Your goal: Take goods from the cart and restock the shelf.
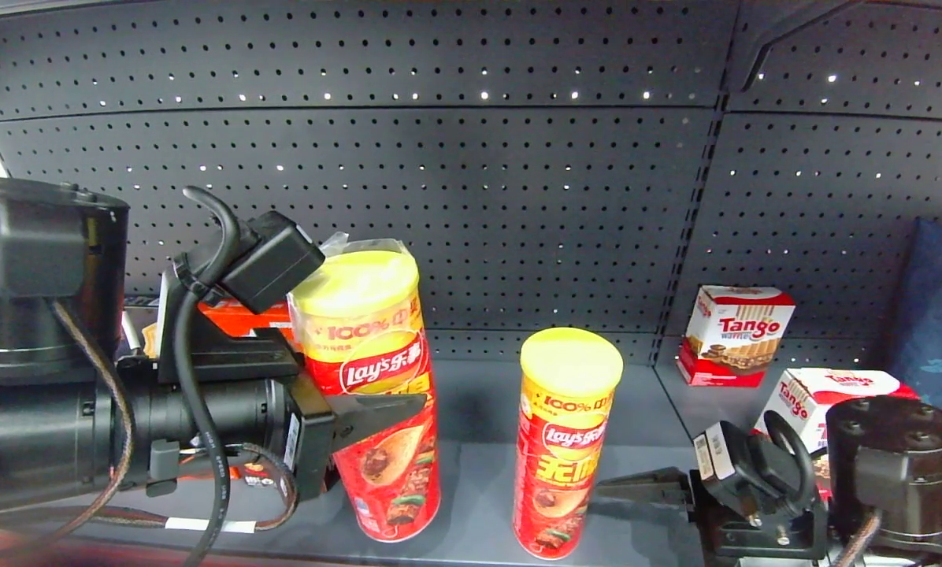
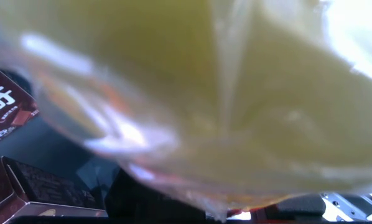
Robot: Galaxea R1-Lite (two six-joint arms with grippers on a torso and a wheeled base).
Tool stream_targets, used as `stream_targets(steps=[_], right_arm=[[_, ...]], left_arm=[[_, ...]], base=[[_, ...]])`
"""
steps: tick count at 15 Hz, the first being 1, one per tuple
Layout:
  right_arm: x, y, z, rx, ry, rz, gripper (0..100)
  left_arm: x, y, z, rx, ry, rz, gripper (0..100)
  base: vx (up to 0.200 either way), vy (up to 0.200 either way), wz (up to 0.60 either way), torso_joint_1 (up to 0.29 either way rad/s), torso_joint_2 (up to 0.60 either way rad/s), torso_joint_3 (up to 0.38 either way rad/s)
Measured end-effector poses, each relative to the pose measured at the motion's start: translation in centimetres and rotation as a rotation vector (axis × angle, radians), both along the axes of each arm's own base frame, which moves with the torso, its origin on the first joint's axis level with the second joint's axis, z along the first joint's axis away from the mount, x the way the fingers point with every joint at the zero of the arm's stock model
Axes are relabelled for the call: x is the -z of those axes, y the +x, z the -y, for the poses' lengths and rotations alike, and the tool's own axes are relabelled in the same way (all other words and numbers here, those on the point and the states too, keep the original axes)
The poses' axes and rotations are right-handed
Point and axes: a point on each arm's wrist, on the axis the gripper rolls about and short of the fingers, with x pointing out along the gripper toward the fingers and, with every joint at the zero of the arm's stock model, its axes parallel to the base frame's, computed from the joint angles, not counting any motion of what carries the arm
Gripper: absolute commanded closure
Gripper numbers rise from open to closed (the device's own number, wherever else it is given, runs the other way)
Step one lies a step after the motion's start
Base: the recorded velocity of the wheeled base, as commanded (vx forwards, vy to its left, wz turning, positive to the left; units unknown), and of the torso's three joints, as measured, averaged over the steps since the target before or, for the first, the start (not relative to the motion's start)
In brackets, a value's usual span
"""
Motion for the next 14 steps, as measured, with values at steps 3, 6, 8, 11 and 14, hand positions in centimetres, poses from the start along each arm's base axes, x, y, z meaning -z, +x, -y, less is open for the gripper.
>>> stream_targets(steps=[3,6,8,11,14], right_arm=[[-1.7,-0.4,1.9,0.064,0.046,0.066,0],[-5.5,-0.9,3.7,0.204,0.082,0.16,0],[-8.7,-1.7,4.9,0.362,0.1,0.225,0],[-11.3,-4.4,7.4,0.668,0.124,0.29,0],[-9.9,-8.0,10.2,0.866,0.131,0.269,0]], left_arm=[[-0.1,0.0,0.0,-0.001,-0.003,0.004,100],[-0.2,0.1,0.0,-0.003,-0.006,0.009,100],[-0.2,0.1,0.0,-0.001,-0.008,0.011,100],[-0.2,0.0,-0.1,-0.001,-0.009,0.013,100],[-0.2,-0.1,-0.1,0.0,-0.009,0.013,100]], base=[[0.0,0.0,0.0,0.0,0.0,0.0],[0.0,0.0,0.0,0.0,0.0,0.0],[0.0,0.0,0.0,0.0,0.0,0.0],[0.0,0.0,0.0,0.0,0.0,0.0],[0.0,0.0,0.0,0.0,0.0,0.0]])
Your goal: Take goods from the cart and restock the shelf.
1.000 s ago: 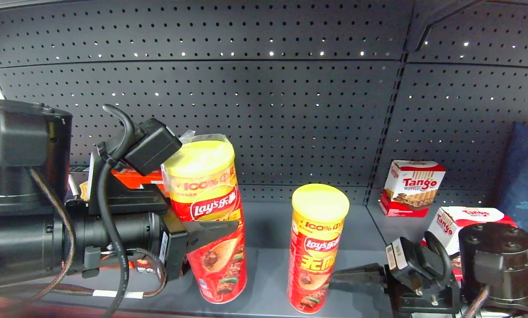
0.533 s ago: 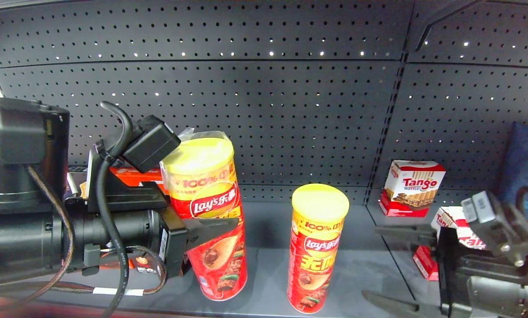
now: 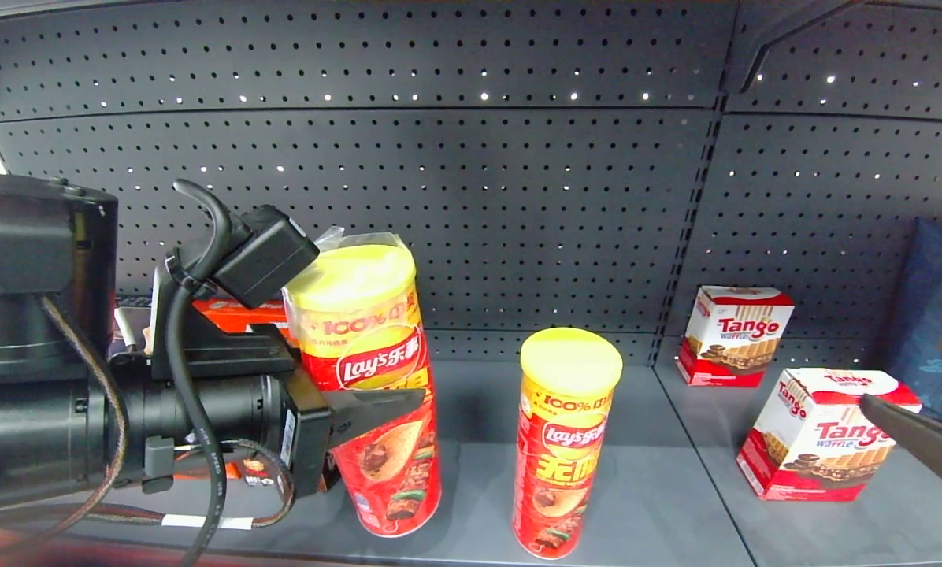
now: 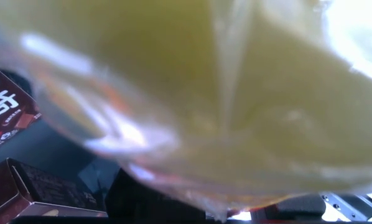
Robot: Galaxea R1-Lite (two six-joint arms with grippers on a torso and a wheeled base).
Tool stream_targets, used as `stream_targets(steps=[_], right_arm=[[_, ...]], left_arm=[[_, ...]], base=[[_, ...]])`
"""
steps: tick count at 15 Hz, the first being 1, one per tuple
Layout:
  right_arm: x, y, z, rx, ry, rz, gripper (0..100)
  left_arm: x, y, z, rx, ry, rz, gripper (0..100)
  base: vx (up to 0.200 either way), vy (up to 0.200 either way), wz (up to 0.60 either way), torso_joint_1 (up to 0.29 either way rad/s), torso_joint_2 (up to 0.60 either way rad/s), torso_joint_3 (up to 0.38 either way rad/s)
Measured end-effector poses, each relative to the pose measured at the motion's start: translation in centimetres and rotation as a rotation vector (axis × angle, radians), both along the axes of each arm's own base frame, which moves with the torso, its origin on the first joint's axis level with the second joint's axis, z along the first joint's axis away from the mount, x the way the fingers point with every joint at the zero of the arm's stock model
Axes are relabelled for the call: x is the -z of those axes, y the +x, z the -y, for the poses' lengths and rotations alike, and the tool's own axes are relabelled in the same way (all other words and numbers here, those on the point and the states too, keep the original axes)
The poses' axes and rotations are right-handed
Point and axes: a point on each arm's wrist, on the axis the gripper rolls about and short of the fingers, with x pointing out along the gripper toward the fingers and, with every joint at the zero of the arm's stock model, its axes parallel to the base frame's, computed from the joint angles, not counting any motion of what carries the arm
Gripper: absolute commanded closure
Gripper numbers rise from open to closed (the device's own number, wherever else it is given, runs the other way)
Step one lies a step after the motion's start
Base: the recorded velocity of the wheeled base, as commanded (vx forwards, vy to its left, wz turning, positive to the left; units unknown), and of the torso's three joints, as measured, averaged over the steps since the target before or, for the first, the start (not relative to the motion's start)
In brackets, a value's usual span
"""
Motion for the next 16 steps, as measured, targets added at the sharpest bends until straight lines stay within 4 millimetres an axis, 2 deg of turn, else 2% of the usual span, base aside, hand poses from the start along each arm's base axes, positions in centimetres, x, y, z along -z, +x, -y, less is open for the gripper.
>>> stream_targets(steps=[4,7,11,13,16], right_arm=[[4.9,-3.6,3.1,0.331,0.047,-0.021,0],[7.3,-4.9,4.4,0.514,0.055,-0.015,0],[11.5,-7.0,5.4,0.799,0.036,-0.044,0],[13.1,-8.2,5.5,0.834,0.024,-0.07,0],[14.2,-9.6,5.0,0.635,0.06,-0.032,0]], left_arm=[[0.0,0.0,0.0,0.002,0.001,-0.001,100],[0.1,0.2,0.2,0.011,-0.002,0.004,100],[0.4,0.5,0.5,0.015,-0.001,0.001,100],[0.5,0.6,0.6,0.017,0.002,-0.003,100],[1.1,0.5,0.5,0.018,0.015,-0.021,100]], base=[[0.0,0.0,0.0,0.0,0.0,0.0],[0.0,0.0,0.0,0.0,0.0,0.0],[0.0,0.0,0.0,0.0,0.0,0.0],[0.0,0.0,0.0,0.0,0.0,0.0],[0.0,0.0,0.0,0.0,0.0,0.0]])
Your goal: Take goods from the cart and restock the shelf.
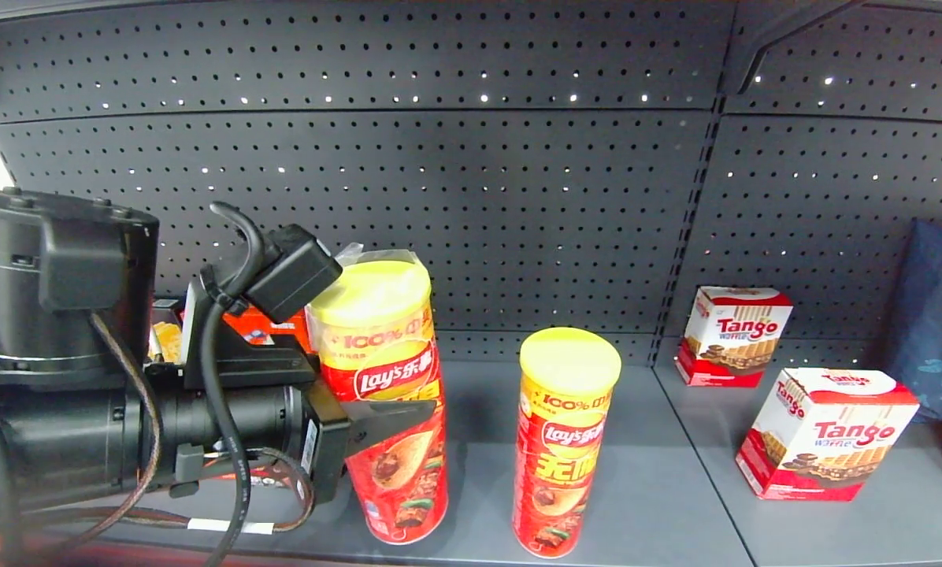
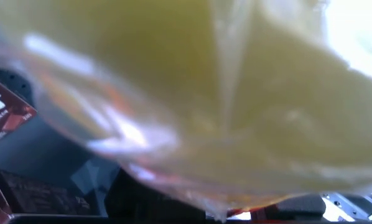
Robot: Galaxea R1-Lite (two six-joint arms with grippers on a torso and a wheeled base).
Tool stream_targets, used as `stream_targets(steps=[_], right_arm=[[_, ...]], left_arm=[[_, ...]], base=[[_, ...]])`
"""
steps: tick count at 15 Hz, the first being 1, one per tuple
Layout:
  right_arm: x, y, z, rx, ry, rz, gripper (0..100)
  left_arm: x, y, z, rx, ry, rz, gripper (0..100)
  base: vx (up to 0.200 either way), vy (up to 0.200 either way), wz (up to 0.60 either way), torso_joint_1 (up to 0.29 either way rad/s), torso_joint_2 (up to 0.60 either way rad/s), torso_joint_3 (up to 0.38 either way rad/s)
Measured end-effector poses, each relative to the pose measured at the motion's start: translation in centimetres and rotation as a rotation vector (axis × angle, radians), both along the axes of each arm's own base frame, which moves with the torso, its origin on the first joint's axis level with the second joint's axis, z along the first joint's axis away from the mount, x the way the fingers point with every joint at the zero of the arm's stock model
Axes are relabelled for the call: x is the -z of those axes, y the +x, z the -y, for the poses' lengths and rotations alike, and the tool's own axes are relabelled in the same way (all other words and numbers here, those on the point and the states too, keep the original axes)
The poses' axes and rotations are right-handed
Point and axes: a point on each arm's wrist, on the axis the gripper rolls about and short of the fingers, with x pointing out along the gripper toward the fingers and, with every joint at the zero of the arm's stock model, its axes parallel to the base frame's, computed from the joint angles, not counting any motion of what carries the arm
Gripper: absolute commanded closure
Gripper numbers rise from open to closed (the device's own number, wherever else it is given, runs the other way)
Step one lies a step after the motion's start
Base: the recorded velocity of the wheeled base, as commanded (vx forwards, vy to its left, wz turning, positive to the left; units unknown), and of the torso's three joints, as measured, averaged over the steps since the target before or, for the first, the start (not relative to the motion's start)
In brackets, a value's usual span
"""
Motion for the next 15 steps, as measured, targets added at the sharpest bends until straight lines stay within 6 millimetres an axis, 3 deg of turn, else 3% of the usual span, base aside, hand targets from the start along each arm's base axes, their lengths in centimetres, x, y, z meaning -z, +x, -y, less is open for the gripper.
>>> stream_targets(steps=[3,10,15], right_arm=[[0.4,-0.3,-0.6,-0.27,0.032,0.061,0],[0.8,-0.4,-0.6,-0.281,0.031,0.076,0],[0.8,-0.4,-0.6,-0.279,0.031,0.076,0]], left_arm=[[0.4,-0.2,0.0,0.007,0.0,-0.001,100],[-0.1,-0.1,0.2,0.012,-0.014,0.017,100],[-1.4,2.6,0.5,-0.043,-0.045,0.07,100]], base=[[0.0,0.0,0.0,0.0,0.0,0.0],[0.0,0.0,0.0,0.0,0.0,0.0],[0.0,0.0,0.0,0.0,0.0,0.0]])
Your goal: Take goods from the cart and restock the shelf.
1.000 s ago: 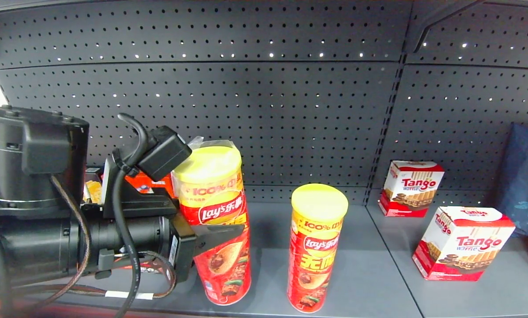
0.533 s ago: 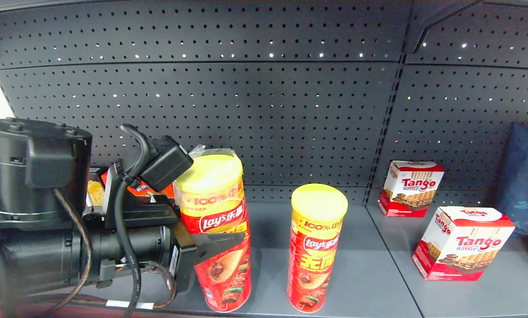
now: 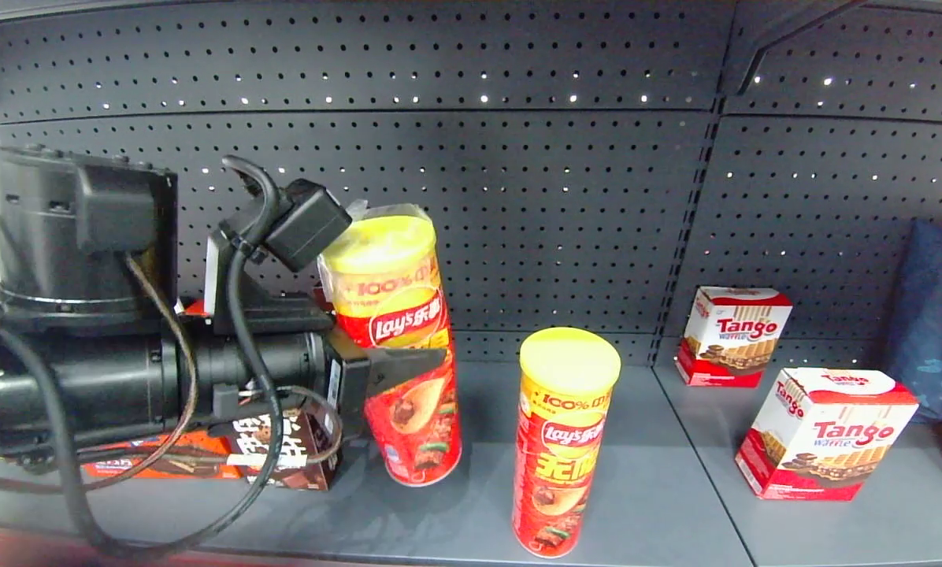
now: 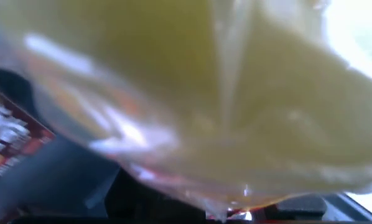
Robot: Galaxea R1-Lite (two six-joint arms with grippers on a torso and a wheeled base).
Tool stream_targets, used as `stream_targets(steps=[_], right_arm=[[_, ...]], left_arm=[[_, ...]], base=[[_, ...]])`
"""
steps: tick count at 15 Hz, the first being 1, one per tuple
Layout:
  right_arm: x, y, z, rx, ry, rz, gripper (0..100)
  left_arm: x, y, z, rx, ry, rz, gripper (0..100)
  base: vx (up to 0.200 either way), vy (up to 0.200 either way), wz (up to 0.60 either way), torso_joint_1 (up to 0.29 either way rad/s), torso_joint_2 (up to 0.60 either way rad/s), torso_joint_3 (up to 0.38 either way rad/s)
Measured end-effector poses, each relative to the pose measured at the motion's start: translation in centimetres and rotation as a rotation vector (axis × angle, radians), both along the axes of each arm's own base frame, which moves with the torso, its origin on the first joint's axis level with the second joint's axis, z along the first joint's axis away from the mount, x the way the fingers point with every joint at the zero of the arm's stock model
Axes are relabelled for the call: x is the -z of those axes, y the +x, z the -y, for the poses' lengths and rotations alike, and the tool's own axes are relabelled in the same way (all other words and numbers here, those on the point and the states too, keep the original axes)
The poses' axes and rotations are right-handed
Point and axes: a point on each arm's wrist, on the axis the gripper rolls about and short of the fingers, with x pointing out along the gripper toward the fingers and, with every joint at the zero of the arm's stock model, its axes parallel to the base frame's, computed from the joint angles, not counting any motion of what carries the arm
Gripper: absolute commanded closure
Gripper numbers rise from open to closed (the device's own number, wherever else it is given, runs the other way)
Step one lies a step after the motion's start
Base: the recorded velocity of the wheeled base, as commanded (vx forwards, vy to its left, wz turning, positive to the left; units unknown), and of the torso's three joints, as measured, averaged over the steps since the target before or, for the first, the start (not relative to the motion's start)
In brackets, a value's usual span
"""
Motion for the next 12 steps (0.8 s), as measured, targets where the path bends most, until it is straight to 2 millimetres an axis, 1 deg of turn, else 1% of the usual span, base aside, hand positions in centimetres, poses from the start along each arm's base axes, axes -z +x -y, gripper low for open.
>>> stream_targets(steps=[2,4,6,9,12], right_arm=[[0.0,0.0,0.0,0.0,0.0,0.0,0],[0.0,0.0,0.0,-0.001,0.0,0.0,0],[0.0,0.0,0.0,-0.001,0.0,0.0,0],[0.0,0.0,0.0,-0.001,0.0,0.0,0],[0.0,0.0,0.0,-0.001,0.0,0.0,0]], left_arm=[[-0.2,1.5,0.2,-0.02,-0.002,0.008,100],[-0.2,2.9,0.5,0.008,0.001,0.014,100],[-0.2,4.8,0.2,0.047,0.014,0.032,100],[0.0,8.2,-0.6,0.113,0.02,0.041,100],[0.4,10.7,-0.2,0.141,0.013,0.023,100]], base=[[0.0,0.0,0.0,0.0,0.0,0.0],[0.0,0.0,0.0,0.0,0.0,0.0],[0.0,0.0,0.0,0.0,0.0,0.0],[0.0,0.0,0.0,0.0,0.0,0.0],[0.0,0.0,0.0,0.0,0.0,0.0]])
